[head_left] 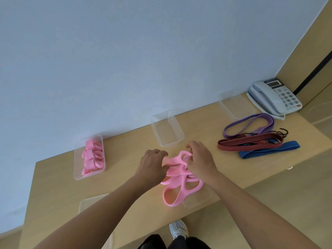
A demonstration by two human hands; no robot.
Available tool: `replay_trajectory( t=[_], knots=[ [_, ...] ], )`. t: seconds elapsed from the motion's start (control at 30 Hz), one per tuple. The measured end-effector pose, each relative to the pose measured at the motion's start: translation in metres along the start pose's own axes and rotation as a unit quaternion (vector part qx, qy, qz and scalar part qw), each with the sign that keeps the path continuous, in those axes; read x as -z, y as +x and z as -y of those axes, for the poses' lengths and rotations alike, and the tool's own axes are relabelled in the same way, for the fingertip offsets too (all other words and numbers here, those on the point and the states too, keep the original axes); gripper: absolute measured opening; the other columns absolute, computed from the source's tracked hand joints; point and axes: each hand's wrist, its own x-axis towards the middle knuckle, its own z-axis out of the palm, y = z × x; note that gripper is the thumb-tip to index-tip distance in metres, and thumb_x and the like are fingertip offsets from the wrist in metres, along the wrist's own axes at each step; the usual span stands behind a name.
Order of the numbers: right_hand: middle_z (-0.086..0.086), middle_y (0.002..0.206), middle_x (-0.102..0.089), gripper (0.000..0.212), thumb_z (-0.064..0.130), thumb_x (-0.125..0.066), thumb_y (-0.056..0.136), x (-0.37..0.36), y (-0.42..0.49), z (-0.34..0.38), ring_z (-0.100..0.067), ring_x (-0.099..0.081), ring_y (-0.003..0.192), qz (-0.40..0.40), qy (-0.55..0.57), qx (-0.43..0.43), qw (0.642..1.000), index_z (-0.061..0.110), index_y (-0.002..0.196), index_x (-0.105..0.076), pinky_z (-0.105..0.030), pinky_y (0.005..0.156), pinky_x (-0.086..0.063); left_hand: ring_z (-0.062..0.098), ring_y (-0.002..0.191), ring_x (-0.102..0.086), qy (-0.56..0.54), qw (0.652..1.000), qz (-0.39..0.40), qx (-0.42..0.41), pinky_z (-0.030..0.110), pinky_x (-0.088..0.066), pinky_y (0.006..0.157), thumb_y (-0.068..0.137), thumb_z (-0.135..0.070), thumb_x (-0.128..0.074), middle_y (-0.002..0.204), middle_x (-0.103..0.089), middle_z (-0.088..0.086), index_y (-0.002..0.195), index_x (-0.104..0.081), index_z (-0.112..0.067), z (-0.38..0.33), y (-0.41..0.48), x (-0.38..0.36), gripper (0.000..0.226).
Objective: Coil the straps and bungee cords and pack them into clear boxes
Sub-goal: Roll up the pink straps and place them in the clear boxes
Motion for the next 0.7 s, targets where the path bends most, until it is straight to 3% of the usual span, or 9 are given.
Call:
replay_trajectory(
  t=[0.17, 0.27, 0.33, 0.4, 0.47, 0.53, 0.6, 0.7],
  knots=[
    [-0.001, 0.103, -0.055, 0.031, -0.005, -0.057, 0.085, 0.037, -0.006, 0.039, -0.015, -0.055, 0.085, -0.049, 0.057, 0.076, 0.994, 0.018, 0.102, -0.071, -0.02, 0.073, -0.04, 0.027, 0.138, -0.044, -0.046, 0.999, -0.024, -0.004, 0.034, -0.038, 0.107, 0.096, -0.02, -0.065, 0.149, -0.054, 0.005, 0.147, -0.05, -0.02, -0.004, -0.015, 0.026, 0.054],
    [0.003, 0.101, -0.064, 0.031, -0.001, -0.06, 0.088, 0.067, -0.013, 0.07, -0.01, -0.058, 0.086, -0.094, 0.074, 0.125, 0.985, 0.022, 0.104, -0.074, -0.022, 0.078, -0.044, 0.019, 0.133, -0.051, -0.109, 0.993, -0.024, -0.038, 0.029, -0.04, 0.104, 0.094, -0.022, -0.068, 0.143, -0.06, -0.004, 0.141, -0.058, -0.023, -0.008, -0.023, 0.045, 0.048],
    [0.011, 0.097, -0.07, 0.03, 0.0, -0.062, 0.089, 0.087, -0.024, 0.091, -0.006, -0.061, 0.082, -0.121, 0.093, 0.156, 0.976, 0.022, 0.105, -0.075, -0.023, 0.079, -0.048, 0.01, 0.111, -0.063, -0.196, 0.979, -0.029, -0.054, 0.021, -0.044, 0.091, 0.095, -0.025, -0.069, 0.119, -0.072, -0.014, 0.123, -0.073, -0.024, -0.011, -0.03, 0.057, 0.028],
    [0.015, 0.089, -0.07, 0.03, 0.003, -0.067, 0.088, 0.103, -0.032, 0.108, -0.005, -0.062, 0.075, -0.145, 0.109, 0.166, 0.969, 0.02, 0.111, -0.074, -0.023, 0.076, -0.05, 0.005, 0.082, -0.062, -0.315, 0.948, -0.016, -0.044, 0.015, -0.044, 0.073, 0.096, -0.023, -0.07, 0.085, -0.073, -0.016, 0.102, -0.081, -0.02, -0.013, -0.037, 0.067, 0.012],
    [0.01, 0.083, -0.072, 0.03, 0.011, -0.071, 0.088, 0.118, -0.044, 0.123, -0.011, -0.065, 0.073, -0.171, 0.138, 0.143, 0.965, 0.02, 0.117, -0.07, -0.027, 0.074, -0.052, 0.008, 0.079, -0.061, -0.404, 0.913, -0.012, -0.049, 0.012, -0.045, 0.07, 0.096, -0.017, -0.069, 0.082, -0.073, -0.006, 0.094, -0.079, -0.013, -0.016, -0.048, 0.079, 0.011],
    [0.007, 0.09, -0.074, 0.026, 0.017, -0.07, 0.09, 0.132, -0.055, 0.137, -0.011, -0.069, 0.078, -0.185, 0.177, 0.128, 0.958, 0.022, 0.116, -0.068, -0.032, 0.079, -0.055, 0.015, 0.087, -0.066, -0.462, 0.883, -0.018, -0.079, 0.019, -0.053, 0.084, 0.098, -0.012, -0.066, 0.092, -0.075, 0.011, 0.096, -0.076, -0.006, -0.022, -0.059, 0.093, 0.012],
    [0.007, 0.1, -0.074, 0.022, 0.014, -0.062, 0.094, 0.145, -0.068, 0.15, -0.008, -0.071, 0.089, -0.182, 0.207, 0.146, 0.95, 0.022, 0.114, -0.068, -0.033, 0.084, -0.056, 0.021, 0.091, -0.07, -0.503, 0.857, -0.024, -0.111, 0.032, -0.058, 0.095, 0.1, -0.008, -0.063, 0.093, -0.075, 0.014, 0.098, -0.076, -0.004, -0.03, -0.068, 0.107, 0.013],
    [0.011, 0.105, -0.073, 0.02, 0.007, -0.056, 0.098, 0.16, -0.088, 0.168, 0.002, -0.065, 0.092, -0.192, 0.183, 0.187, 0.946, 0.017, 0.112, -0.066, -0.017, 0.08, -0.047, 0.027, 0.089, -0.069, -0.518, 0.842, -0.051, -0.141, 0.048, -0.056, 0.1, 0.1, -0.011, -0.063, 0.093, -0.073, 0.021, 0.098, -0.078, -0.012, -0.038, -0.078, 0.124, 0.015]
  ],
)
